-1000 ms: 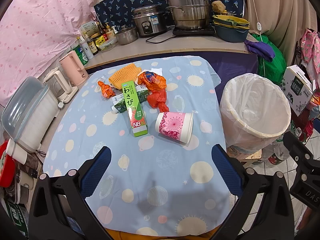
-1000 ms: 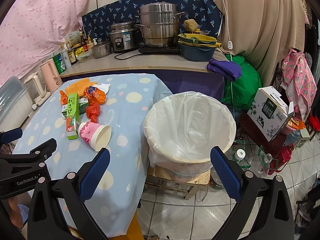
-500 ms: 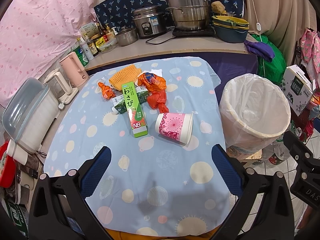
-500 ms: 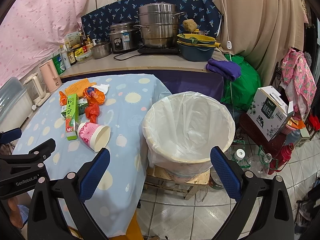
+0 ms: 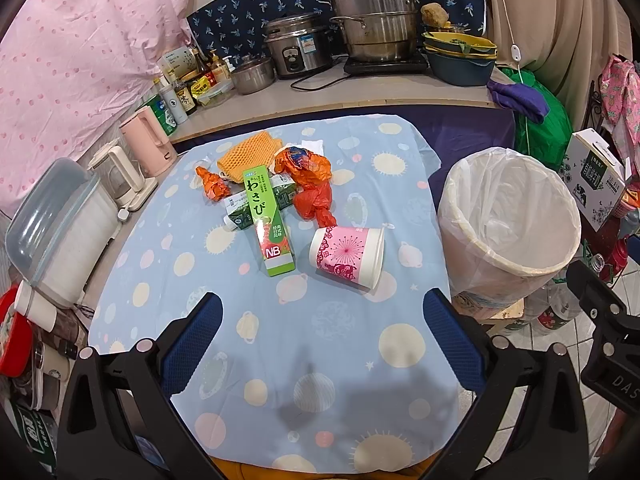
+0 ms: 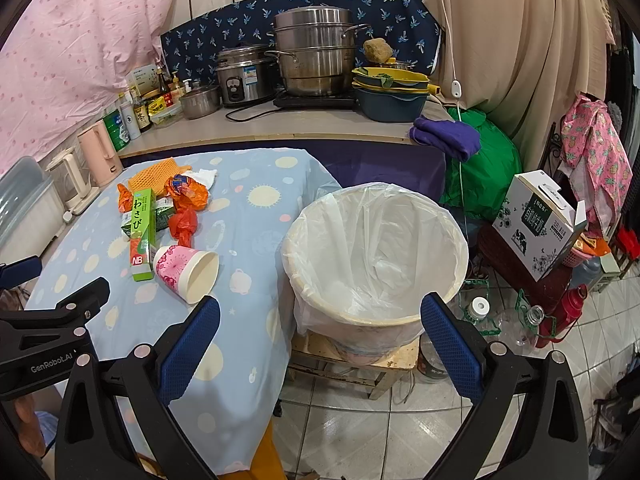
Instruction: Collect trash
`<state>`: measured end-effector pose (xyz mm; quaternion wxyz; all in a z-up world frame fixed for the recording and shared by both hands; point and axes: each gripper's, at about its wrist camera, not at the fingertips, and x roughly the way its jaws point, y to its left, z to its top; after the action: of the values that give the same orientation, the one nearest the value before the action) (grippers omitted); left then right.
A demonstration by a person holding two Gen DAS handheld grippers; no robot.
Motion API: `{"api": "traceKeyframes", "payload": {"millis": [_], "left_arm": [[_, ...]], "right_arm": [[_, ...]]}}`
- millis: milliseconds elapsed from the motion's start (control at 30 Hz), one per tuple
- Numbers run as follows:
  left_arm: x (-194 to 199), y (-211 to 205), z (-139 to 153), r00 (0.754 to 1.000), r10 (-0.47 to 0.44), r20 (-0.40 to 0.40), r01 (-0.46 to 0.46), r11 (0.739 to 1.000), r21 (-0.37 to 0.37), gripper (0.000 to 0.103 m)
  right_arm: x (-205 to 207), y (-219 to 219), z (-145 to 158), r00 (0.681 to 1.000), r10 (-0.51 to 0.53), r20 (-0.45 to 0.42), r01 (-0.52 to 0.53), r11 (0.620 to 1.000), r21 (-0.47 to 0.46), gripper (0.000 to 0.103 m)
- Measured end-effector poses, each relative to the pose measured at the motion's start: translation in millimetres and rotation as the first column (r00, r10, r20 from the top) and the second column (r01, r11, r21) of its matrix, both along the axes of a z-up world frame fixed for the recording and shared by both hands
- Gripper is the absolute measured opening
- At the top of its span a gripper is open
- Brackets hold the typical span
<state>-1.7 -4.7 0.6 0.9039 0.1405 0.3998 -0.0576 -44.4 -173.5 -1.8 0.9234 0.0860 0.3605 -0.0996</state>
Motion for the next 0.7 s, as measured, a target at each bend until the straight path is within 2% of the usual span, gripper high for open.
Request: {"api": "traceKeyframes", "payload": {"millis": [700], "left_arm": [[-0.5,-0.4,0.2,1.000,0.000,0.003,0.000,1.000,0.002,0.096]], "right_arm": [[-2.9,-2.4,-1.8,1.000,-0.005,0.000,0.005,1.000,0.002,0.096]]}}
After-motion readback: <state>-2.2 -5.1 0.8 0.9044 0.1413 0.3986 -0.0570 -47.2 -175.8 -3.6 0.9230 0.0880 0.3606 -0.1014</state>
